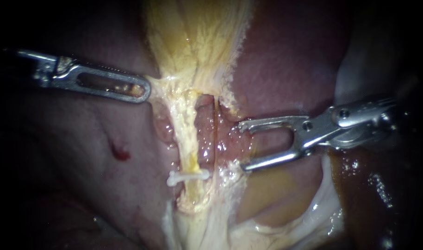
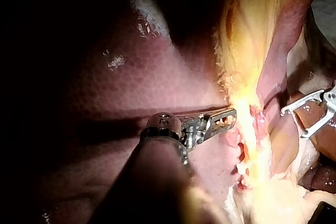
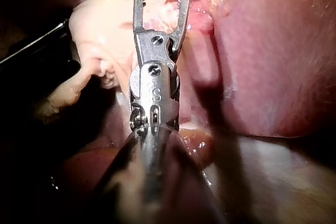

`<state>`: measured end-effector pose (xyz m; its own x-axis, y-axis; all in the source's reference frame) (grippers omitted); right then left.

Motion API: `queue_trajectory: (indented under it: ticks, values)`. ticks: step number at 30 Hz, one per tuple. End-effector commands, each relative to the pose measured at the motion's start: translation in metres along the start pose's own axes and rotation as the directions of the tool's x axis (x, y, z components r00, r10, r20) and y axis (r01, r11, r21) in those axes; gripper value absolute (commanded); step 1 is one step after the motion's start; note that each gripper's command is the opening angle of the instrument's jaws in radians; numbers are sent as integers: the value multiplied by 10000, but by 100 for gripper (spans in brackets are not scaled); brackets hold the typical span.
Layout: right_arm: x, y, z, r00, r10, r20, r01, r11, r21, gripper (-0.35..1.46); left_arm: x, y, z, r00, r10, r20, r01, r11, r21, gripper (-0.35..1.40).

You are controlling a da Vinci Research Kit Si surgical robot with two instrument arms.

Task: Going back first clip left tube

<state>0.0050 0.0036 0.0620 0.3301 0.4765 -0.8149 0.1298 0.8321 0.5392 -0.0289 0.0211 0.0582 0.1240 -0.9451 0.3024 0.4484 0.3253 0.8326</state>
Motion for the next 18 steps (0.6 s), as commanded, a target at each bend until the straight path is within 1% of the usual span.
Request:
queue_trajectory:
  ticks: [1,6,9,12,18]
  values:
    - [2,-1,-3,10000,-23,0,23,10000,4,50,0,0,0,10000,-1,1,1,10000,-1,-35]
    - [6,-3,-10,9999,-107,-9,107,9999,31,50,0,0,2,10000,0,9,0,10000,-12,-35]
    - [6,-3,-11,9999,-108,-9,108,9999,35,50,5,-1,9,10000,25,-38,-25,10000,3,-35]
    - [6,-4,-12,9999,-170,-7,170,9998,42,50,11,0,24,9999,66,-129,-66,10000,-19,-35]
    - [6,-5,-13,9998,-173,-7,173,9998,49,50,20,5,63,9994,145,-306,-144,9999,28,-35]
